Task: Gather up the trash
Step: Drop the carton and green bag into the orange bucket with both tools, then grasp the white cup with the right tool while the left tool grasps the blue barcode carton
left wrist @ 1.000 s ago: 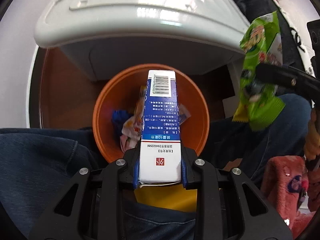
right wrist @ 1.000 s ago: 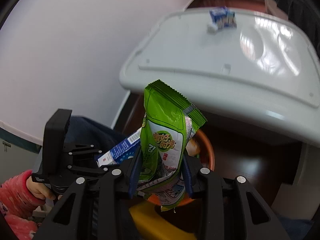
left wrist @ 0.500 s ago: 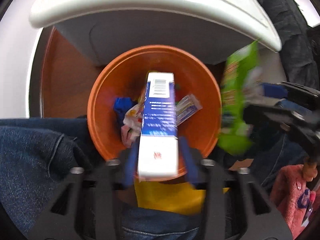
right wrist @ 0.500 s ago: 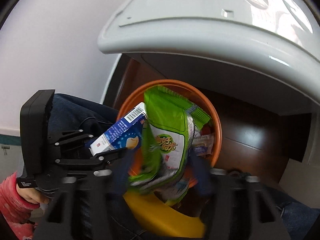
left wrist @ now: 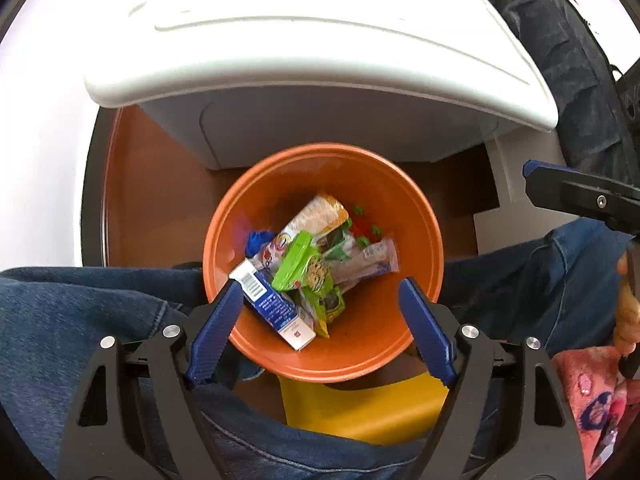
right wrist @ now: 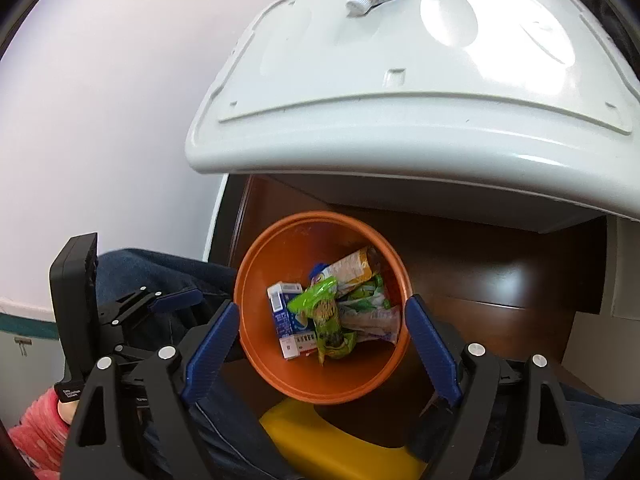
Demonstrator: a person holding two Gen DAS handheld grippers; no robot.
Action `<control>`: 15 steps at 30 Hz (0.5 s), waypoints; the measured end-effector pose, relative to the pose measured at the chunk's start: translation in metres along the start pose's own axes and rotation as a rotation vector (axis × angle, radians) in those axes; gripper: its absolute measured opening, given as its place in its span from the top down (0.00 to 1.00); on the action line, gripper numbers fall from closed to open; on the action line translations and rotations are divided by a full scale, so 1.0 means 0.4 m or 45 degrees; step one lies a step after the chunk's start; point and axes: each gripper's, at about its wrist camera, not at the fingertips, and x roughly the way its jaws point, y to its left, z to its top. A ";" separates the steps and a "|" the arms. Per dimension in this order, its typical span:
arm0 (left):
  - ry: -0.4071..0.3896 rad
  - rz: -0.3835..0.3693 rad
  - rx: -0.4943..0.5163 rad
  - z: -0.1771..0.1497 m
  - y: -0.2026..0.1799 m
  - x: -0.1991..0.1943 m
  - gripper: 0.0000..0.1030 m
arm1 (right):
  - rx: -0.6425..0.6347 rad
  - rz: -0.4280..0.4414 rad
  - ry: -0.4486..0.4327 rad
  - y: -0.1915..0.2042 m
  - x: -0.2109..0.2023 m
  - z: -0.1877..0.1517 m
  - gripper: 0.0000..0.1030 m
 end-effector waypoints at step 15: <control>-0.123 0.002 -0.022 0.076 -0.006 -0.048 0.21 | 0.040 0.018 -0.067 -0.024 -0.064 0.010 0.19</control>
